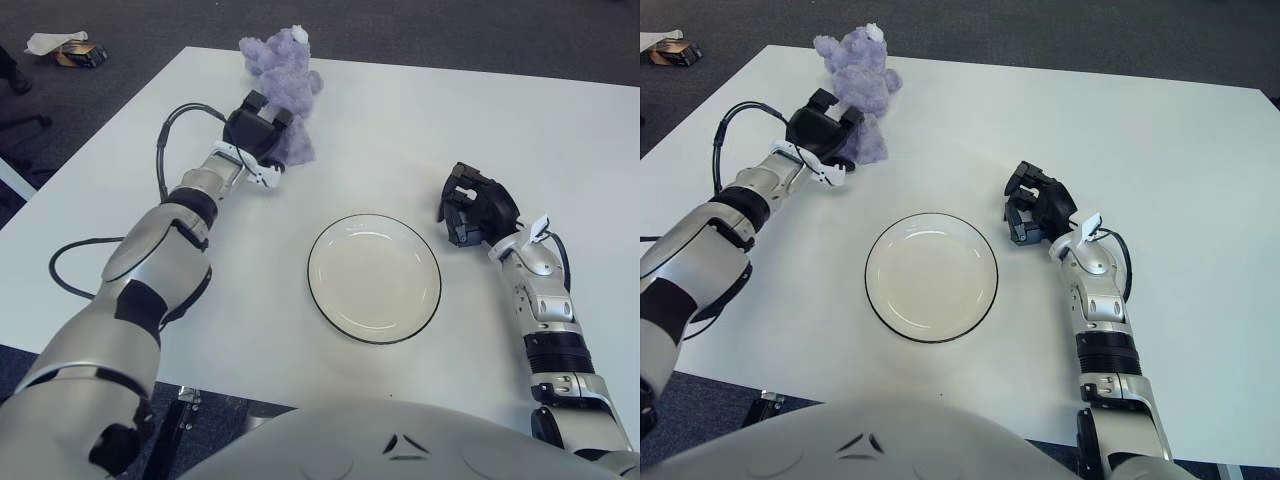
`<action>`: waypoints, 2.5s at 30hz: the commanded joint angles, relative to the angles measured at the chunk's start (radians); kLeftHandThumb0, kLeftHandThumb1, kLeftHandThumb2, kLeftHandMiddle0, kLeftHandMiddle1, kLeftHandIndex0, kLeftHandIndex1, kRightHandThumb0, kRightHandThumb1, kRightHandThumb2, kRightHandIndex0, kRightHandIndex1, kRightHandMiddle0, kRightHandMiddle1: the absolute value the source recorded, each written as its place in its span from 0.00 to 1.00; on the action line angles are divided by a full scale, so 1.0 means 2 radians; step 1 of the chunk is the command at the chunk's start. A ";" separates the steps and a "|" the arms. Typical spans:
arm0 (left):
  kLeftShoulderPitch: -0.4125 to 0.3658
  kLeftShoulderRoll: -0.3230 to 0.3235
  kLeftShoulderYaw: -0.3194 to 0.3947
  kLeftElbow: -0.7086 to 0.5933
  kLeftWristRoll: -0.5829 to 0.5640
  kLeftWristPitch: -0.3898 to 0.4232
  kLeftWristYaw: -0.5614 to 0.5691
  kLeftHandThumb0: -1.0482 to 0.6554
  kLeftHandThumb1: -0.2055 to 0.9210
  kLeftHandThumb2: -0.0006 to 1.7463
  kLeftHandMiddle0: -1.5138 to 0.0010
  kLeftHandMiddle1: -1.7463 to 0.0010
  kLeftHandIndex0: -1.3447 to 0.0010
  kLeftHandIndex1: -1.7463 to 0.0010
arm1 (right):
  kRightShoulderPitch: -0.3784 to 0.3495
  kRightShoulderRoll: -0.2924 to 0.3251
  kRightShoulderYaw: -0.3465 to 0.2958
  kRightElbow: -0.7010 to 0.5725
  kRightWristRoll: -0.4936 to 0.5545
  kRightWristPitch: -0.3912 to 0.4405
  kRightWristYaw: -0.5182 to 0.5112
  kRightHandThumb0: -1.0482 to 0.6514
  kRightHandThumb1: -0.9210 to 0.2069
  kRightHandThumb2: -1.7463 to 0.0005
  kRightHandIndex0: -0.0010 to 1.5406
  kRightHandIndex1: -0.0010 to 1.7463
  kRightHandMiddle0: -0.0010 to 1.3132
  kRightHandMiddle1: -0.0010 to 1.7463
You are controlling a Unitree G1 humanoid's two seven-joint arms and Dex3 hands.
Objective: Put the doll into the plate.
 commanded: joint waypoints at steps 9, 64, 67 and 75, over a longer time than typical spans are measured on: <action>-0.017 -0.014 0.033 0.000 -0.040 0.017 -0.077 0.01 1.00 0.46 1.00 0.70 1.00 0.53 | 0.036 -0.005 0.010 0.041 -0.019 0.036 0.000 0.61 0.62 0.18 0.37 1.00 0.42 1.00; -0.011 -0.019 0.075 0.031 -0.100 -0.108 -0.150 0.33 0.45 0.76 0.27 0.00 0.54 0.00 | 0.037 -0.014 0.011 0.027 -0.019 0.044 0.012 0.61 0.63 0.17 0.38 1.00 0.43 0.99; -0.010 -0.017 0.072 0.029 -0.097 -0.119 -0.143 0.32 0.43 0.78 0.24 0.00 0.52 0.00 | 0.038 -0.015 0.012 0.023 -0.020 0.045 0.011 0.61 0.63 0.17 0.38 1.00 0.43 1.00; 0.004 -0.010 0.076 0.014 -0.105 -0.171 -0.139 0.31 0.38 0.82 0.19 0.00 0.48 0.00 | 0.042 -0.014 0.014 0.014 -0.021 0.045 0.007 0.61 0.63 0.17 0.37 1.00 0.43 1.00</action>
